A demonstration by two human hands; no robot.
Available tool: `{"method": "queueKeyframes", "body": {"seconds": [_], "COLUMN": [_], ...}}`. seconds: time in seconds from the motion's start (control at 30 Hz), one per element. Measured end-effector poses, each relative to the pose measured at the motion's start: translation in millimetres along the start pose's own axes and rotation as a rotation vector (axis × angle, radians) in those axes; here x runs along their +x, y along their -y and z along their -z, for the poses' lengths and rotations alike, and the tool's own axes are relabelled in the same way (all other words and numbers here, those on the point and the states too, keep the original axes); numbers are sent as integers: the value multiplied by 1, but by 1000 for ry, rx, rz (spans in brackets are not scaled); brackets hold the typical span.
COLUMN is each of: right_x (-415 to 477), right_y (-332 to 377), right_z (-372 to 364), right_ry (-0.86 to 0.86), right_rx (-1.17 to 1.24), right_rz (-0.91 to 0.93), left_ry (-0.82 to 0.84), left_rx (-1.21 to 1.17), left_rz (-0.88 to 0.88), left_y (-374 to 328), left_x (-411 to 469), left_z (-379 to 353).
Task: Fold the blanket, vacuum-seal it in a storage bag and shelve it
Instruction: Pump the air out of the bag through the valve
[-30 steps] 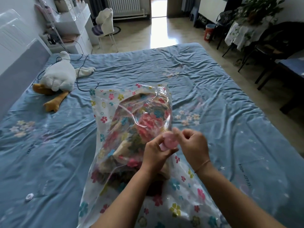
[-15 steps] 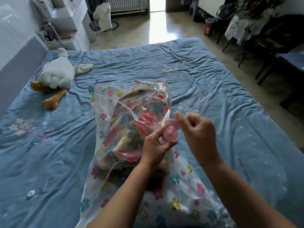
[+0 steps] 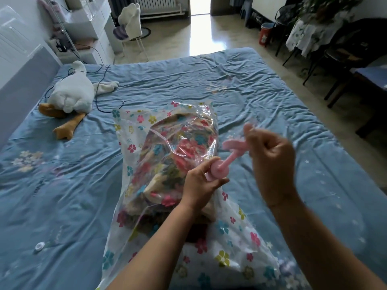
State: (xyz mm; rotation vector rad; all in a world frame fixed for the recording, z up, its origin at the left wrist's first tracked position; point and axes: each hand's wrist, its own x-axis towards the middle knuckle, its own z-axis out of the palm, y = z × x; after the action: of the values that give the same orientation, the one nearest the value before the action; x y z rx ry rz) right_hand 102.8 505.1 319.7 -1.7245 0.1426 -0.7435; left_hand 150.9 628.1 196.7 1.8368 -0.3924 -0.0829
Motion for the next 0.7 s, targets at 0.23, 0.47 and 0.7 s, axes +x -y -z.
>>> {"method": "queueKeyframes", "body": {"seconds": [0.23, 0.47, 0.7], "right_x": [-19, 4, -21], "right_y": [-62, 0, -66], "right_z": [-14, -4, -17], "right_ry": [187, -52, 158], "right_rx": [-247, -11, -321], "right_rz": [-201, 70, -212], "left_ry": [20, 3, 26], "left_rx": [-4, 13, -35], "left_rz": [16, 2, 12], "left_y": [0, 2, 4], "left_x": [0, 5, 0], "left_z": [0, 4, 0]}}
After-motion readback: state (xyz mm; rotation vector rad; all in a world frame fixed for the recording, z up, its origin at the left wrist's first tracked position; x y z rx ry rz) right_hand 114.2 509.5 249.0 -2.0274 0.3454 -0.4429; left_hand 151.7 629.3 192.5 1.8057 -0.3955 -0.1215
